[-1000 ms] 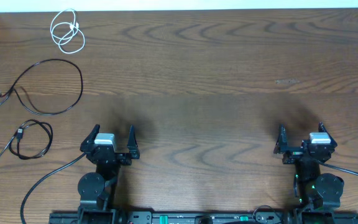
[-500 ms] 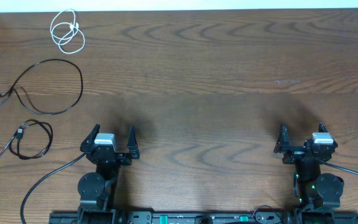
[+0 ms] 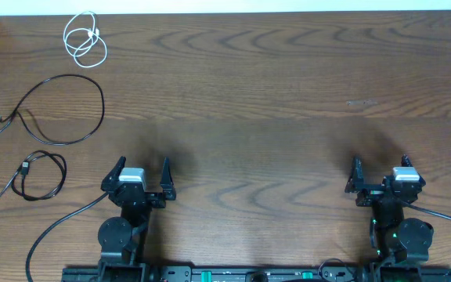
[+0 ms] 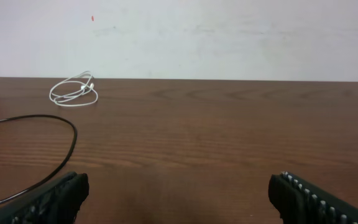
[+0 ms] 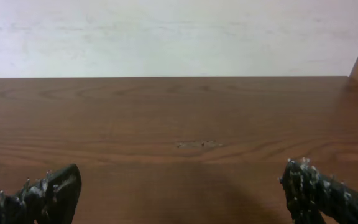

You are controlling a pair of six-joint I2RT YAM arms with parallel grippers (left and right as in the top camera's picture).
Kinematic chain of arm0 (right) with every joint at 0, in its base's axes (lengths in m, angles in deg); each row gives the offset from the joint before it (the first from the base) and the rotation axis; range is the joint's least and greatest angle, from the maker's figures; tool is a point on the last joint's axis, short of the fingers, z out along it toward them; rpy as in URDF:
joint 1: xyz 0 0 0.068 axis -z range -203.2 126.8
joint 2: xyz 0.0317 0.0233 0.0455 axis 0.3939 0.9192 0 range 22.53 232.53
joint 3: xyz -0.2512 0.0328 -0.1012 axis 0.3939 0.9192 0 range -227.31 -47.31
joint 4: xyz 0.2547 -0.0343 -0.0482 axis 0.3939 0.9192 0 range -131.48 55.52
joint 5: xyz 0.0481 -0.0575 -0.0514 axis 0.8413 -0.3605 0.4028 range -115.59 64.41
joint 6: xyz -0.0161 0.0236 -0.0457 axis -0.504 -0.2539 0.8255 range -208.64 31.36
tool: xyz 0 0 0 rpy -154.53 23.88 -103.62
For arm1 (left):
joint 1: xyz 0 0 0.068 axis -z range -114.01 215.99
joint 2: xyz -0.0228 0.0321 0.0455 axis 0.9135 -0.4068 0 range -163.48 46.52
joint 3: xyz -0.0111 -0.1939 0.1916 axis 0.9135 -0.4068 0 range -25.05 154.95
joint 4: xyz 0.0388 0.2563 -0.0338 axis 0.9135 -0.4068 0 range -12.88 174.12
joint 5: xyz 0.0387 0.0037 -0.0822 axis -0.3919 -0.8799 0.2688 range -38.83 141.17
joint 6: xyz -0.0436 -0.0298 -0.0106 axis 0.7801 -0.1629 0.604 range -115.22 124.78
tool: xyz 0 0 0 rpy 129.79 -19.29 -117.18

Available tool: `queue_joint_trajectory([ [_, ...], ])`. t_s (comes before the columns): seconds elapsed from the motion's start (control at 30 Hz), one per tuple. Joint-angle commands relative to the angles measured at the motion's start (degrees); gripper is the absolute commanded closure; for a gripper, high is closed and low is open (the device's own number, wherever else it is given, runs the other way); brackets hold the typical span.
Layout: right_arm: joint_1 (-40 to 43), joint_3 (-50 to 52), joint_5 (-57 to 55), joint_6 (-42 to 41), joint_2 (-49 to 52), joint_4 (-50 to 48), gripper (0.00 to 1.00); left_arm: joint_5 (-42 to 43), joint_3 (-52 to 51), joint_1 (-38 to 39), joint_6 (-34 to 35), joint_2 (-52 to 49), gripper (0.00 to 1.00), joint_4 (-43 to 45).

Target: Untangle cables

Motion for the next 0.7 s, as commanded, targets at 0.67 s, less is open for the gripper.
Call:
queue_joint_trajectory([
  [0.67,-4.5,0.1,0.0,0.4,-0.4,0.3,0.01,0.3,-0.9,0.1,-0.8,0.3,0.02,-2.1],
])
